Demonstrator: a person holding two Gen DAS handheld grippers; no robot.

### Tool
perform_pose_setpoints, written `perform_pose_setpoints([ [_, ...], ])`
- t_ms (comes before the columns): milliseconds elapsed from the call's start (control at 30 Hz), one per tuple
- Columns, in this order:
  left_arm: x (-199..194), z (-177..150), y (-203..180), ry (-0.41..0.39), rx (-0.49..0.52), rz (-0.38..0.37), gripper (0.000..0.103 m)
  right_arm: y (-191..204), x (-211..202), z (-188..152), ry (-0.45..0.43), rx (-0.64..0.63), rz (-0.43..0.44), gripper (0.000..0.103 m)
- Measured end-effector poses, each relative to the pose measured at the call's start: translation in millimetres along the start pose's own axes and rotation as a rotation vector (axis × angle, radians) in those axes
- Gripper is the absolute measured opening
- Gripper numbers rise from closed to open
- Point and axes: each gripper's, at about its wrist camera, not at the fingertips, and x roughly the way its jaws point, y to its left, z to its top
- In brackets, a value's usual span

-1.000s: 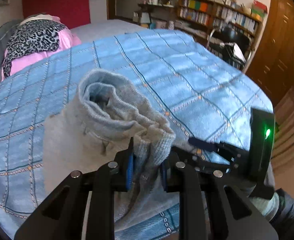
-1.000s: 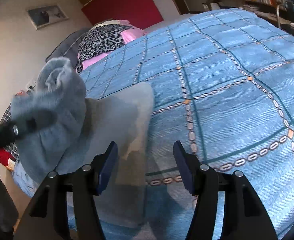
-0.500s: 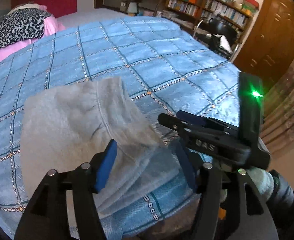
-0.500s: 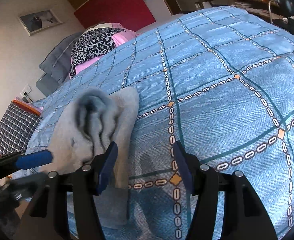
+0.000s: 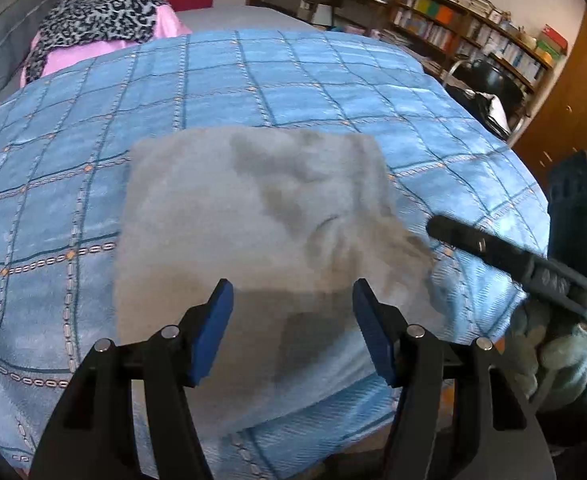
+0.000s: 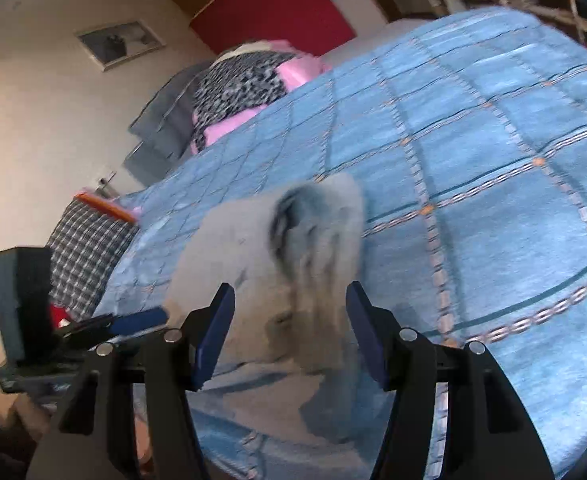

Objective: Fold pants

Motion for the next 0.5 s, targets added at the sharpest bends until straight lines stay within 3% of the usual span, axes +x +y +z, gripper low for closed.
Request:
perform_pose_setpoints([
  [167,1,2,14,-0.010,-0.036,-0.002,0.063,9,18,-19,0.083,-0.028,-0.051,0.059],
  [267,4,4,14,-0.008,-0.033,-0.014,0.063,9,19,-22,0.085,-0.027,-0.054,0.059],
  [333,7,3,13,-0.003,-0.030,-0.023,0.063,11,19,-21,0.090,-0.037,-0.054,0.048],
  [500,15,2,8,0.012,-0.034,-0.040,0.063,20,14,-20,0.106,-0.115,-0.065,0.031],
])
